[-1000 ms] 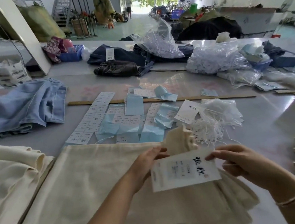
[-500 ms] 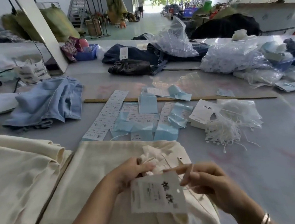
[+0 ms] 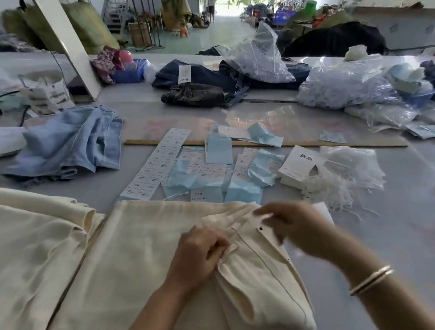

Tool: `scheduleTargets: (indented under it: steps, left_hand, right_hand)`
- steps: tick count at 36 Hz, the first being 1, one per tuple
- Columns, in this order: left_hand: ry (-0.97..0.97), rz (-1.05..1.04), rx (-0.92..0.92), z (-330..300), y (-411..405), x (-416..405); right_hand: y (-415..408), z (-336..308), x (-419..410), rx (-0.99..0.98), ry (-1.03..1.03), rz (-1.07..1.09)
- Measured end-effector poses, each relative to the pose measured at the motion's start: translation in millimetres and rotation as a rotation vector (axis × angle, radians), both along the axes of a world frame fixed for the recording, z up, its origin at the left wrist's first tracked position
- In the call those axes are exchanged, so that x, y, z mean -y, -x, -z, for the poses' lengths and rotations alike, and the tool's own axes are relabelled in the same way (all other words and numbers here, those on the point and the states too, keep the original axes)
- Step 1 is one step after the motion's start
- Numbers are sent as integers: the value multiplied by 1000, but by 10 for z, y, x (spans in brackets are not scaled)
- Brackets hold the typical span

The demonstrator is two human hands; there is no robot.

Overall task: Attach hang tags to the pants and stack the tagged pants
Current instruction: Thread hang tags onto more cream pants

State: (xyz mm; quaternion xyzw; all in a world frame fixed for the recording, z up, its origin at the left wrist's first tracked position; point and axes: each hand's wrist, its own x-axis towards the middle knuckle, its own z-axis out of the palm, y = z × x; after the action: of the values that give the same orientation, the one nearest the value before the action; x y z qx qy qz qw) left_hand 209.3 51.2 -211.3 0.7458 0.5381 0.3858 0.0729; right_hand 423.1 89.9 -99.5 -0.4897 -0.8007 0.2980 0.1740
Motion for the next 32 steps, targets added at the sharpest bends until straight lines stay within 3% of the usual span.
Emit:
scheduleTargets:
  steps: [2, 5, 9, 12, 19, 25, 32]
  left_hand:
    - [93, 26, 78, -28, 1, 20]
    - [195, 6, 145, -70, 34, 46]
    - [276, -5, 74, -113, 51, 61]
    - [257, -78, 31, -158, 28, 77]
    - [252, -191, 148, -190, -34, 117]
    - [225, -261, 279, -176, -132, 138]
    - [10, -268, 296, -172, -275, 194]
  right_hand:
    - [220, 305, 75, 91, 111, -80]
    - [361, 562, 108, 73, 159, -46]
    - [343, 617, 109, -26, 169, -9]
    - [335, 627, 156, -64, 168, 36]
    - [360, 690, 241, -153, 54, 154]
    - [440, 767, 264, -35, -73, 156]
    - [581, 777, 205, 56, -160, 204]
